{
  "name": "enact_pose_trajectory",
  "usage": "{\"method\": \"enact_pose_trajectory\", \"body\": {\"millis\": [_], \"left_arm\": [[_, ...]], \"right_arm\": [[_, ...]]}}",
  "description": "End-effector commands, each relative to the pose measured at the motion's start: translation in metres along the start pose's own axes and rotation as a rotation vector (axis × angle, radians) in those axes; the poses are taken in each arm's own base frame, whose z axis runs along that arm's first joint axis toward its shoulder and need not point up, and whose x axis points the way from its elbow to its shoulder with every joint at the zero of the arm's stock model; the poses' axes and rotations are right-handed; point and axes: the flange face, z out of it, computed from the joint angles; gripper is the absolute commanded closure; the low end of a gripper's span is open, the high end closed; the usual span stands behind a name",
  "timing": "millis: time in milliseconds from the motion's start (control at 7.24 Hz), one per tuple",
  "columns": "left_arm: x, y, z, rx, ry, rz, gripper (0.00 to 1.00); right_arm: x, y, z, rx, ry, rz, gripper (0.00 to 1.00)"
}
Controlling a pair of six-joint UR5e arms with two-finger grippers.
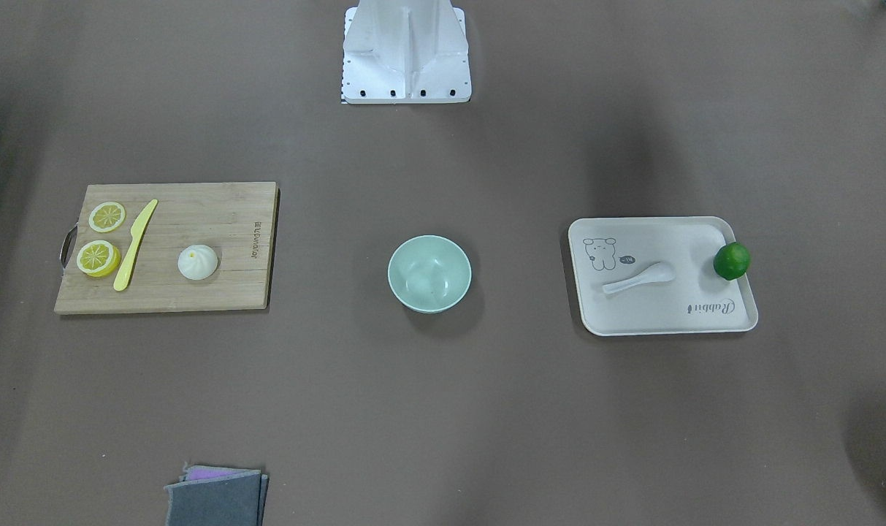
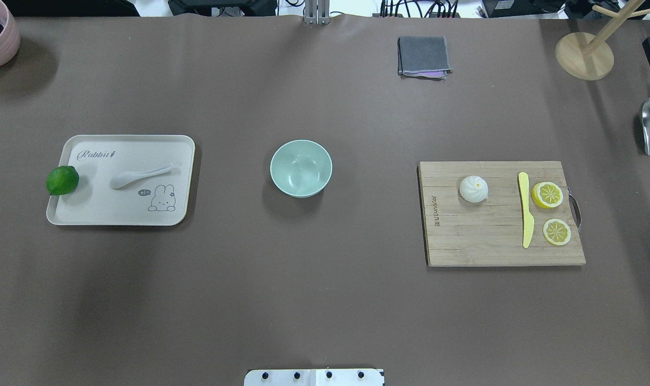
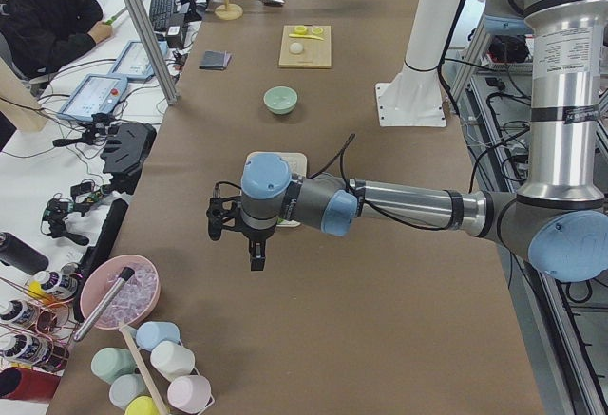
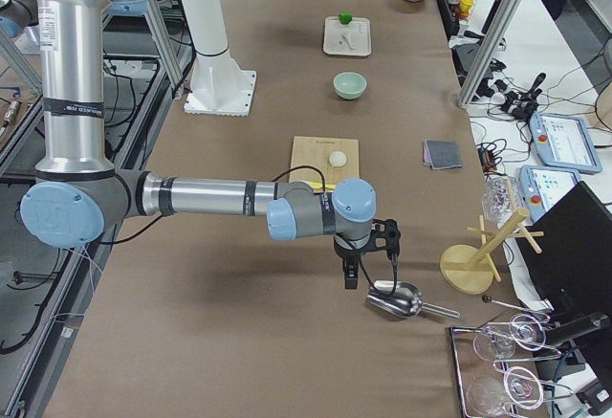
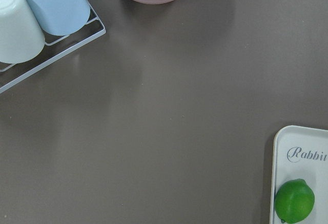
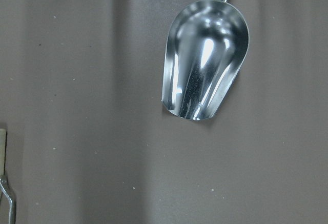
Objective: Put spoon and bun in bowl
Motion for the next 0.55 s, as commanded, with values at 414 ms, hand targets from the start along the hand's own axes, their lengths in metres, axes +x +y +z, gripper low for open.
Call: {"method": "enact_pose_trajectory", "body": {"millis": [414], "left_arm": [[0.0049,-0.0038,-0.0029,0.006,0.003,0.006,0.02]], "right_arm": [[-0.0055,0.0015,0.0029,-0.009,-0.025,0.006,0.0]]}}
